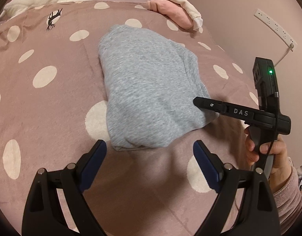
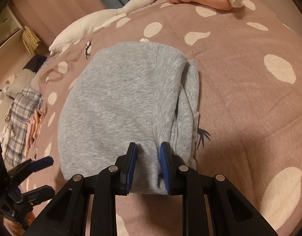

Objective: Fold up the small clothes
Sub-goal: 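Open the right tool and withdraw both tools from the grey bundle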

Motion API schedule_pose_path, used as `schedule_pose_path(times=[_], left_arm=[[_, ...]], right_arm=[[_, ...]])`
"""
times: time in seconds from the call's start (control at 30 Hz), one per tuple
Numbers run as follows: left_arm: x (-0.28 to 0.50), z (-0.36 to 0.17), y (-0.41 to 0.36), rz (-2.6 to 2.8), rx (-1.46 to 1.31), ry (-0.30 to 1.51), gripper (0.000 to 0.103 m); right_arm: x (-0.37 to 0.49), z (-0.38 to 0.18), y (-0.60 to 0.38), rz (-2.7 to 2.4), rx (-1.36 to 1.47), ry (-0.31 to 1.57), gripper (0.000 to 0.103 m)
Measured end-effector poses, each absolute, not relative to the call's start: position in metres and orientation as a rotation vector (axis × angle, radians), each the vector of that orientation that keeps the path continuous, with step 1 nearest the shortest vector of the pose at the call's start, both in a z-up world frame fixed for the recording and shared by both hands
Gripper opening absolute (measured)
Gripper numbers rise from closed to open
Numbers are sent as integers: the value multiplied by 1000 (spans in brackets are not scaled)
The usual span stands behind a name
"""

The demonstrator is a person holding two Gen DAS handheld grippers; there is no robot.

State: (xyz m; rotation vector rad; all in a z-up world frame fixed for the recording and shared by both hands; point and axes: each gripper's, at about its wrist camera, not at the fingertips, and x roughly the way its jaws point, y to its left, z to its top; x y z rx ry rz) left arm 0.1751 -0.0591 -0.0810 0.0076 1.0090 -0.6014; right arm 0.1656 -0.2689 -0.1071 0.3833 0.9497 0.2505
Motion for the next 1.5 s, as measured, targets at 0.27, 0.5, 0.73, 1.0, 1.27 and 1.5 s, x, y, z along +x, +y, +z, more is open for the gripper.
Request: schedule_pose_path(times=[0.27,0.5,0.73,1.0,1.27,1.5], left_arm=[[180,-86,-51,-582,-36,1038,90],[185,-86,-48,-566,-51,1040,95],[185,-87,-45,-559,-62,1043,96],[185,-90,-43,-551,-65,1055,99],[189,-95,-33,-534,-109,1076,102],[198,-104,-15,-556,-281,1135,102]], right_arm=[[166,-107,-270,249,393,951,22],[164,-104,-267,256,378,945,31],[160,-100,-271,251,379,947,32],[157,-98,-270,244,368,950,33],[150,-96,-278,253,415,943,42],[142,-99,-298,202,494,935,68]])
